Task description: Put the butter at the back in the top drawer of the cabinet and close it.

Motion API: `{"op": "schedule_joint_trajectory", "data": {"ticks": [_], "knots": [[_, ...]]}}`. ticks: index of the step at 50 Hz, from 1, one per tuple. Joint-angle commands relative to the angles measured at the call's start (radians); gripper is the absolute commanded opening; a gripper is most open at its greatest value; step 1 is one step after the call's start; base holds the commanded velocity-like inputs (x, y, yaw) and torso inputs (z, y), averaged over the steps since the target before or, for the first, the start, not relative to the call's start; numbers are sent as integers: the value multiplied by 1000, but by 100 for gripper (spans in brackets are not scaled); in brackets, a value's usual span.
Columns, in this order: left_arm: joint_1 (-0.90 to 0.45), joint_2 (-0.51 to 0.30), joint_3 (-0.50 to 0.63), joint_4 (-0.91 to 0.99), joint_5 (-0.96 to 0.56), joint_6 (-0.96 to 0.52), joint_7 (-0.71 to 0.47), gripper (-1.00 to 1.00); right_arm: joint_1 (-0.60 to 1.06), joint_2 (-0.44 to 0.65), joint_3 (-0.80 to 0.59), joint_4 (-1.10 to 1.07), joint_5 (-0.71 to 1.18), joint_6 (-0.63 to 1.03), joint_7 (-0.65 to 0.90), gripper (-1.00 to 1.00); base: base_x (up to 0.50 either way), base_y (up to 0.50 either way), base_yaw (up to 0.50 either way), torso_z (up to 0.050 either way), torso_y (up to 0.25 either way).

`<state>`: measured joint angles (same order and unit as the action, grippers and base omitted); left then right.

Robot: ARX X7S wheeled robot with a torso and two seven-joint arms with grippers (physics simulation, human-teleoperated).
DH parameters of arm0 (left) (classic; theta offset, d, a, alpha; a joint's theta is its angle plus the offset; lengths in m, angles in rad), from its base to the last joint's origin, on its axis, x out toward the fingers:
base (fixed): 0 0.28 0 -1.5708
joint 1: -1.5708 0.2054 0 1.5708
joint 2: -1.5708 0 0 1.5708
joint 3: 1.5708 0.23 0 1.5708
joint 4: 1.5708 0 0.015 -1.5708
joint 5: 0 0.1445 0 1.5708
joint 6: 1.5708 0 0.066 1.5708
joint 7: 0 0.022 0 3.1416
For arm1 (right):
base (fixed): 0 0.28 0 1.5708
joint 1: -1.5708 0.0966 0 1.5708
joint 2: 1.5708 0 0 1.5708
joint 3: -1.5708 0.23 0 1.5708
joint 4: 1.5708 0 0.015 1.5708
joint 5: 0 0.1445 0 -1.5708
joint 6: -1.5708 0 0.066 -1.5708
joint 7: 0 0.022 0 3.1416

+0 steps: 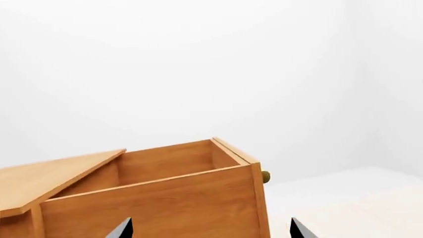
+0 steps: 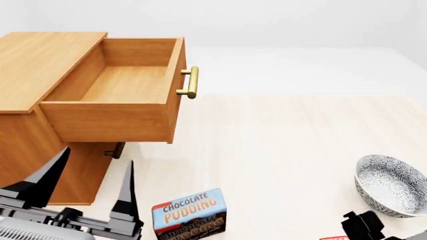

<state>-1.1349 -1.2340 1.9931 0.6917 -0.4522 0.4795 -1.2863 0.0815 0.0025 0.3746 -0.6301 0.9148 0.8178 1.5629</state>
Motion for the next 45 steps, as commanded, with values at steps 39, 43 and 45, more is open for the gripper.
{"op": "schedule_joint_trajectory", "data": {"ticks": [39, 43, 45], "knots": [[57, 67, -9, -78, -23, 25, 16, 100, 93, -2, -29, 130, 141, 82, 8, 100, 0, 0, 0, 0, 0], [61, 71, -11, -86, -26, 28, 17, 100, 112, -2, -27, 150, 138, 83, 8, 100, 0, 0, 0, 0, 0], [64, 75, -11, -92, -28, 30, 18, 100, 121, -2, -29, 160, 134, 82, 8, 100, 0, 0, 0, 0, 0]]}}
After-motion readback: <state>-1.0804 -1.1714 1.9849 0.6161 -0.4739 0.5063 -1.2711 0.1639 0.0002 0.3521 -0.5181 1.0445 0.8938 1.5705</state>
